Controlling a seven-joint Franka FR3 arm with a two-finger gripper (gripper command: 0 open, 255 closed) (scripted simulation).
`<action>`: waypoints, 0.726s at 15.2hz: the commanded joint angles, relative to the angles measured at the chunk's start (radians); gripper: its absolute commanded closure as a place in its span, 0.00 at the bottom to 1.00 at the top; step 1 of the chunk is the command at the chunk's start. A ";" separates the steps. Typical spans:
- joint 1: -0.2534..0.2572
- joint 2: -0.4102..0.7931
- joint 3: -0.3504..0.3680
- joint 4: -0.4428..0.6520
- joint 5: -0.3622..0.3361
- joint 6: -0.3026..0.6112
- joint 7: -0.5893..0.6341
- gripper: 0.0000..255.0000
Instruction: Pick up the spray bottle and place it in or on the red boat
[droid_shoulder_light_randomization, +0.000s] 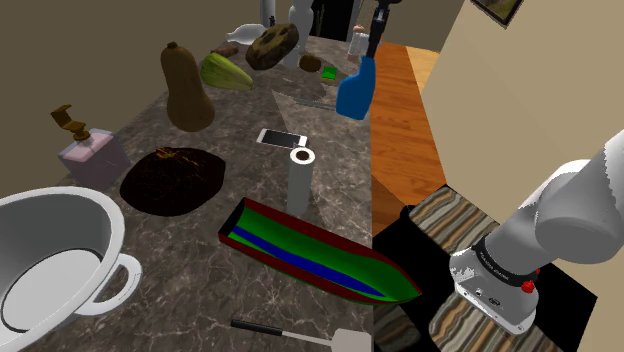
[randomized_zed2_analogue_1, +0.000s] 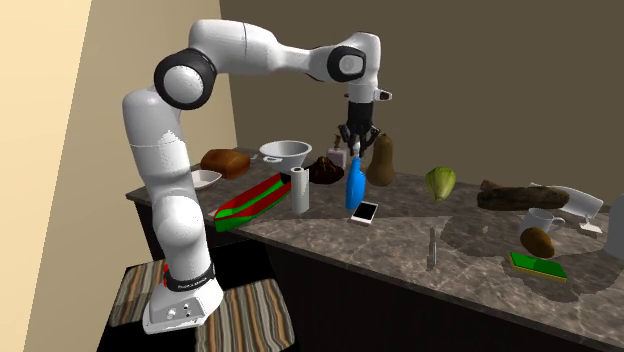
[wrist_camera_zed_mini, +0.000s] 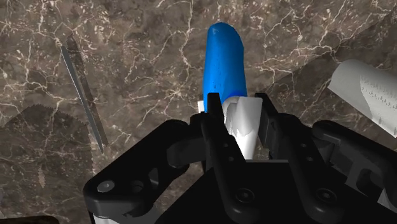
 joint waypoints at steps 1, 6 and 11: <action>0.000 0.003 0.000 0.033 0.000 -0.030 0.000 1.00; 0.039 -0.087 0.043 -0.042 -0.003 -0.046 0.082 1.00; 0.084 -0.181 0.104 -0.112 0.005 -0.070 0.187 1.00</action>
